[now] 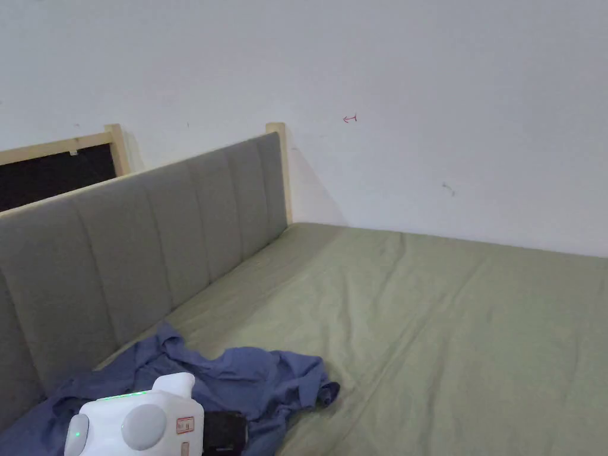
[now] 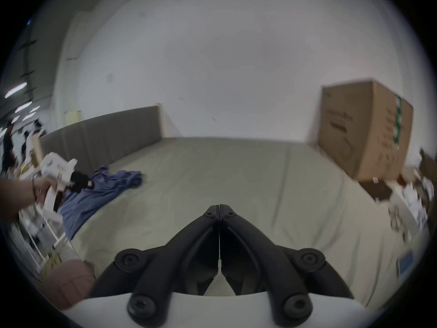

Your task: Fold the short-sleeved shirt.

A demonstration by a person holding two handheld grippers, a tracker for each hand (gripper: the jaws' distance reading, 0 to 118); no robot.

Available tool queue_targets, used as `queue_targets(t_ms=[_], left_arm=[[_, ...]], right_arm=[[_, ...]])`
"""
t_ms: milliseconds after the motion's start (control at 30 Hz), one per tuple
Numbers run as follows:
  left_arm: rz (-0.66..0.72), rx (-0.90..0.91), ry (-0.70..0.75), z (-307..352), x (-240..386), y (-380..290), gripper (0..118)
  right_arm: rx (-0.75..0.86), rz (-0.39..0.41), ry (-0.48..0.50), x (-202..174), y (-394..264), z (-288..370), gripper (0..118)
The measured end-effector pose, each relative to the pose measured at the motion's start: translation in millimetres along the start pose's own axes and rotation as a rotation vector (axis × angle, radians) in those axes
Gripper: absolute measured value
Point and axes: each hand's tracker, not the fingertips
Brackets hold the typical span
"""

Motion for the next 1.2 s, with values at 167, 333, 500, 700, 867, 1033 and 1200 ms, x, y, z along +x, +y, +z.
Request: queue_targets(t_ms=[167, 333, 500, 700, 867, 1033, 1200], left_arm=[[-0.276, -0.084, 0.072, -51, 15, 2, 115], [-0.208, -0.155, 0.068, -85, 3, -3, 118], [-0.191, -0.112, 0.019, -79, -8, -9, 118], [-0.090, 0.114, 0.053, -42, -18, -23, 25], [-0.029, 0.080, 0.130, -20, -56, -20, 3], [-0.152, 0.351, 0.167, 53, -46, 11, 3], [-0.454, 0.573, 0.189, 149, 23, 39, 3]], right_arm=[[-0.020, -0.090, -0.092, 20, -8, -15, 0], [-0.024, -0.047, -0.095, 17, 0, -28, 0], [-0.019, -0.065, -0.055, 1, -2, -33, 0], [-0.022, -0.087, -0.041, -1, -3, -33, 0], [-0.012, -0.102, -0.054, 6, 2, -24, 0], [0.008, -0.111, -0.083, 15, 6, -13, 0], [0.044, -0.178, -0.103, 23, 10, -1, 0]])
